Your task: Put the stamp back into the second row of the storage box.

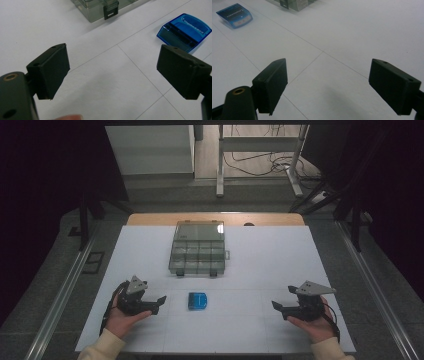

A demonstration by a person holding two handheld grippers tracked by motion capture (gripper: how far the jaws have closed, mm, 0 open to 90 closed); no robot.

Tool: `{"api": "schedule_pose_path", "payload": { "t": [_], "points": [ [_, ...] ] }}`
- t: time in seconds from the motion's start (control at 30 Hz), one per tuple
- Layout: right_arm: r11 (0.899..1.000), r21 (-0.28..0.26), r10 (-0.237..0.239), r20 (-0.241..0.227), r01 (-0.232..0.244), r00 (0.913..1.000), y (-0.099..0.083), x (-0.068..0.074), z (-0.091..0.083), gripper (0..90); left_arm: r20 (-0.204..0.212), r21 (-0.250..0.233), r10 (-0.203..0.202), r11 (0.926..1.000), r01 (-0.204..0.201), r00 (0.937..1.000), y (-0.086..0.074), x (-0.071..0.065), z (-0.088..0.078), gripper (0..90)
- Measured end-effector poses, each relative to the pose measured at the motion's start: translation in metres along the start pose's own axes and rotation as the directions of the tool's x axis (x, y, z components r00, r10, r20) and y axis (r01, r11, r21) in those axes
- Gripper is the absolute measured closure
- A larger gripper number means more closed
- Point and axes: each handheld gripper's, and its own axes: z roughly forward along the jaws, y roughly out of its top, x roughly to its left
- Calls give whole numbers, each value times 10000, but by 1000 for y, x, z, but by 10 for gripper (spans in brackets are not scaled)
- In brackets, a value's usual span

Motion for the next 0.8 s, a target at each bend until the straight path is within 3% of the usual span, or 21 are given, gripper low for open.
{"api": "schedule_pose_path", "payload": {
  "t": [0.4, 0.67, 0.8],
  "points": [
    [9999, 123, -24, 28, 24, 10000, 0, 1, 2, 165, 140, -64, 39, 10000, -38, 9999, 0, 0, 0, 114],
    [9998, 222, -8, 35, 8, 10000, -1, 1, 5, 168, 270, -178, -196, 9996, 200, 9994, 2, 4, -1, 127],
    [9997, 225, -7, -3, 7, 10000, 0, -1, 7, 169, 365, -192, -87, 9998, 94, 9993, 3, 5, -4, 125]
  ]
}}
